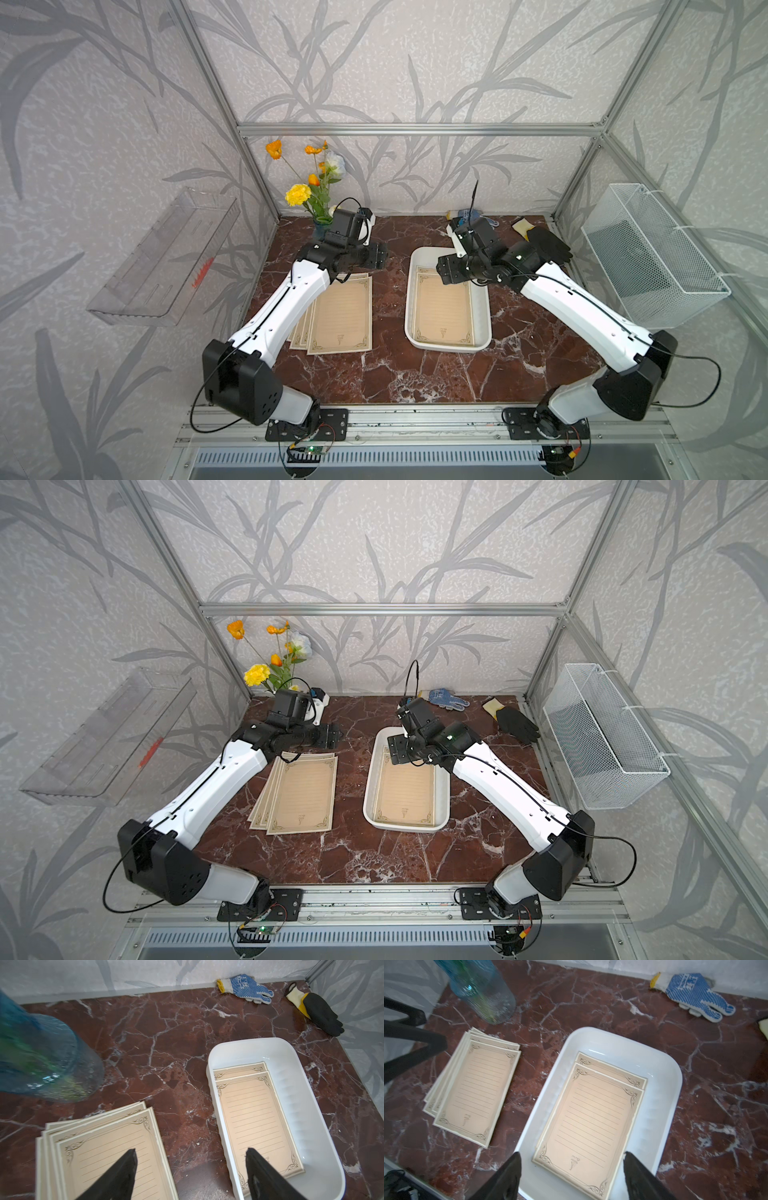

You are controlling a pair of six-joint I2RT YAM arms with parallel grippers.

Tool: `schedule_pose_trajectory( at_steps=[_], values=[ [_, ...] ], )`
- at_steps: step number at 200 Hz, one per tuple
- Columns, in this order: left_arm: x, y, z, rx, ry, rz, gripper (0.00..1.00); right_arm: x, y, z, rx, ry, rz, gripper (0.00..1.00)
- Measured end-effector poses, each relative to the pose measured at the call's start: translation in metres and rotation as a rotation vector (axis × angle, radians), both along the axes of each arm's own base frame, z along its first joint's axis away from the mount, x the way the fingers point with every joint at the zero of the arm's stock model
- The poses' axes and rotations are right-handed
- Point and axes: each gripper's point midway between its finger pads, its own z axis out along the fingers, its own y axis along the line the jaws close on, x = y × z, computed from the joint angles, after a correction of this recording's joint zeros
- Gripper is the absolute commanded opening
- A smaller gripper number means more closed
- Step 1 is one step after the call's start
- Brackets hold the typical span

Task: Take out the stationery paper from the storage box
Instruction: Place the stationery paper at the center of the board.

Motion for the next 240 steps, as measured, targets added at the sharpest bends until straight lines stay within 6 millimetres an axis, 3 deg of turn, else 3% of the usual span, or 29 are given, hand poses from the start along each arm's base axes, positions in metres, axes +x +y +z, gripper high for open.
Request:
schedule_pose_trajectory(
  at_steps=[38,97,140,198,220,240],
  values=[
    [0.000,-0.021,-0.053,-0.077,0.156,0.013,0.77,-0.001,-0.033,-0.060,-0.087,0.126,-0.073,0.59],
    [-0.003,-0.051,-0.091,-0.161,0.285,-0.001,0.59,0.013,-0.050,-0.095,-0.124,0.185,-0.155,0.60],
    [-0.010,-0.073,-0.122,-0.174,0.372,-0.033,0.48,0.018,-0.066,-0.134,-0.142,0.262,-0.223,0.63],
    [-0.014,-0.082,-0.144,-0.164,0.424,-0.044,0.42,0.024,-0.073,-0.175,-0.125,0.349,-0.267,0.60],
    [-0.014,-0.081,-0.147,-0.157,0.428,-0.046,0.34,0.027,-0.074,-0.189,-0.130,0.378,-0.277,0.60],
    [-0.014,-0.080,-0.148,-0.151,0.426,-0.047,0.33,0.027,-0.073,-0.201,-0.128,0.405,-0.281,0.60]
  ],
)
